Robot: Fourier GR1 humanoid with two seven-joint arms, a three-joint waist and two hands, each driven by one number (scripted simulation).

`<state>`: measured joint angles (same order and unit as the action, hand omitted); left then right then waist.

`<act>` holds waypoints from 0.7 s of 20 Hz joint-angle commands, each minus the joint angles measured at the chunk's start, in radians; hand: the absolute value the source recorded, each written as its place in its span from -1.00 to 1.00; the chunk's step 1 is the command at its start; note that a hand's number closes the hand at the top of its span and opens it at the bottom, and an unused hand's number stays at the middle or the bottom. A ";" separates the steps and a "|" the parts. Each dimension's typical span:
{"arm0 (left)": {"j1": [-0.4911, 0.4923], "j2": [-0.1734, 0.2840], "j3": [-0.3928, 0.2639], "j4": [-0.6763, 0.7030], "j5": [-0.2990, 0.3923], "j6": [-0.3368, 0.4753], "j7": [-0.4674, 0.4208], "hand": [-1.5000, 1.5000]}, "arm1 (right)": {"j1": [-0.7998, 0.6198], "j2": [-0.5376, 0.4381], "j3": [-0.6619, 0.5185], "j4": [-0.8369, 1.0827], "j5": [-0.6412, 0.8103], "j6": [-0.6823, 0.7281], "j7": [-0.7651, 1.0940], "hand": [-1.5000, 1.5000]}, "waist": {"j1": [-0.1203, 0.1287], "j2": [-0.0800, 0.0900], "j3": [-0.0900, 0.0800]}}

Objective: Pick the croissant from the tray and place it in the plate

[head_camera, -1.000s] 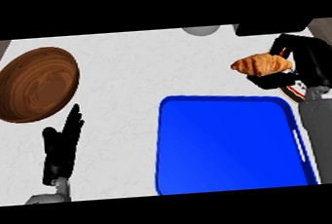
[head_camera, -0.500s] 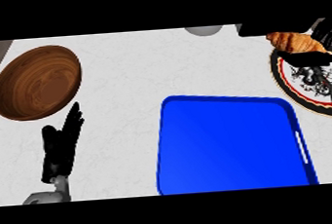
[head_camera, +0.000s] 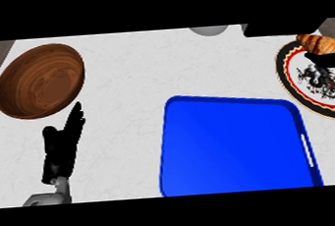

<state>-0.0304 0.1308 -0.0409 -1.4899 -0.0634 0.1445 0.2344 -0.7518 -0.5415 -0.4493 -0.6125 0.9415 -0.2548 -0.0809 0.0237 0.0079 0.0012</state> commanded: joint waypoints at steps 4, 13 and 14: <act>-0.031 -0.010 0.005 0.022 -0.002 -0.001 -0.013 0.00 | -0.065 -0.087 -0.018 0.283 0.003 0.063 -0.066 1.00 | 0.018 0.009 0.002; -0.023 -0.023 -0.016 0.035 -0.017 -0.008 -0.030 0.00 | -0.069 -0.136 0.003 0.437 0.018 0.247 -0.126 -1.00 | 0.024 0.012 0.003; -0.053 0.001 0.013 0.030 0.011 -0.030 -0.008 0.00 | -0.074 -0.135 0.006 0.437 0.018 0.265 -0.174 -1.00 | 0.032 0.016 0.004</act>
<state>-0.0656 0.1225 -0.0406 -1.4671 -0.0640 0.1287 0.2258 -0.8150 -0.6601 -0.4476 -0.2198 0.9580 -0.0481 -0.1953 0.0490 0.0209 0.0039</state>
